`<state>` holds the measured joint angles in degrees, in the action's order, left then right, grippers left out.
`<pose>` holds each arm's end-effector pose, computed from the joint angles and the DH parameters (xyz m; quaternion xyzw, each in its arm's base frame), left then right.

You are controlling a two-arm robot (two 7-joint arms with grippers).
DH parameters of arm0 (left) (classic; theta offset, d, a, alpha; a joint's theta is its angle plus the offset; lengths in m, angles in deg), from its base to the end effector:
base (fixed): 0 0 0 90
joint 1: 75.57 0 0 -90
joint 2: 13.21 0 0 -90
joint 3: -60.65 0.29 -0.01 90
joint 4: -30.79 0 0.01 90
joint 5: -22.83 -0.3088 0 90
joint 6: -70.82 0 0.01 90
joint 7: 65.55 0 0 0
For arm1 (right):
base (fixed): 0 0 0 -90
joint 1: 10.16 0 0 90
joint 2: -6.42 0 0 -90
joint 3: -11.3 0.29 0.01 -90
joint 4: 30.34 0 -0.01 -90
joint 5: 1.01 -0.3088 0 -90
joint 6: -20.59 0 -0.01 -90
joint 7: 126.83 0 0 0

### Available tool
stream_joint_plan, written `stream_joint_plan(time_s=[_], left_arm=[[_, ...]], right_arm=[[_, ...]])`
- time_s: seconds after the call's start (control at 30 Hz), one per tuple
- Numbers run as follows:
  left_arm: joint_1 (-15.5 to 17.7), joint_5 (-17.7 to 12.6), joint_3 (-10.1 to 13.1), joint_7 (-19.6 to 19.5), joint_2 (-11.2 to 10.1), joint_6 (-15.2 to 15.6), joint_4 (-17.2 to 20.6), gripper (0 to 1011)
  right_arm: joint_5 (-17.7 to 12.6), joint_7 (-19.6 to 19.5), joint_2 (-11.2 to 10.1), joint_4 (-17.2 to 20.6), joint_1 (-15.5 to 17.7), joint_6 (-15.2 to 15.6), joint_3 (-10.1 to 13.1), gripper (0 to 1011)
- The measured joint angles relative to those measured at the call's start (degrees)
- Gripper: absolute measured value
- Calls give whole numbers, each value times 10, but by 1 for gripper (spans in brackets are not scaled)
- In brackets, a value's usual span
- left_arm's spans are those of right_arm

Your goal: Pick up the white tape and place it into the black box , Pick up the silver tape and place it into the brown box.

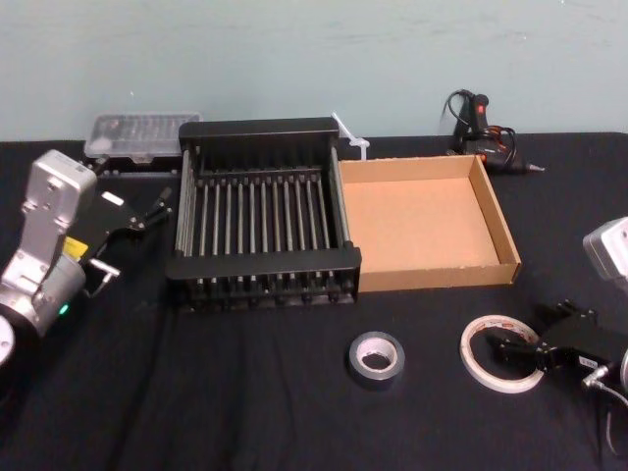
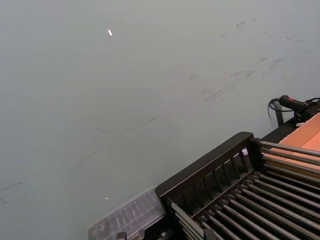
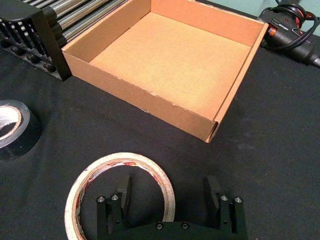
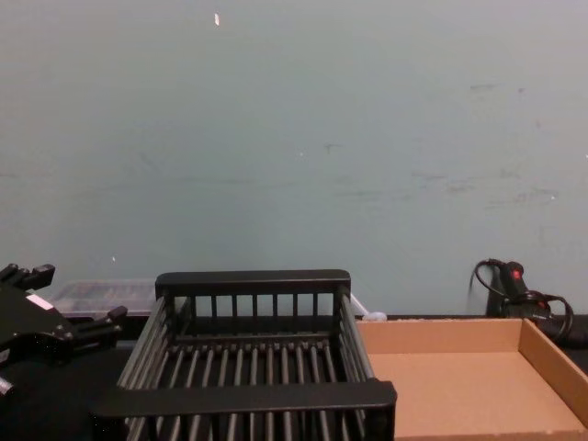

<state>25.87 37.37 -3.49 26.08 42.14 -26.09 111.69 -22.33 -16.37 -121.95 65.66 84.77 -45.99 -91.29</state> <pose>0.3581 0.0827 -0.3022 0.1415 -0.1326 0.5800 0.7912 0.2962 -0.1107 -0.2837 -0.2730 0.1144 -0.4626 0.8357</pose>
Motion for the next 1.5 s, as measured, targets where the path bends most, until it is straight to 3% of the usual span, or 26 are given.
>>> stream_joint_plan(time_s=[0.2, 0.8, 0.97, 1.5], left_arm=[[0, 0, 0, 0, 0, 0, 0, 1001], [0, 0, 0, 0, 0, 0, 0, 1001], [0, 0, 0, 0, 0, 0, 0, 1001], [0, 0, 0, 0, 0, 0, 0, 1001]], right_arm=[[0, 0, 0, 0, 0, 0, 0, 864], [-1, 0, 0, 0, 0, 0, 0, 253], [-1, 0, 0, 0, 0, 0, 0, 126], [-1, 0, 0, 0, 0, 0, 0, 87]])
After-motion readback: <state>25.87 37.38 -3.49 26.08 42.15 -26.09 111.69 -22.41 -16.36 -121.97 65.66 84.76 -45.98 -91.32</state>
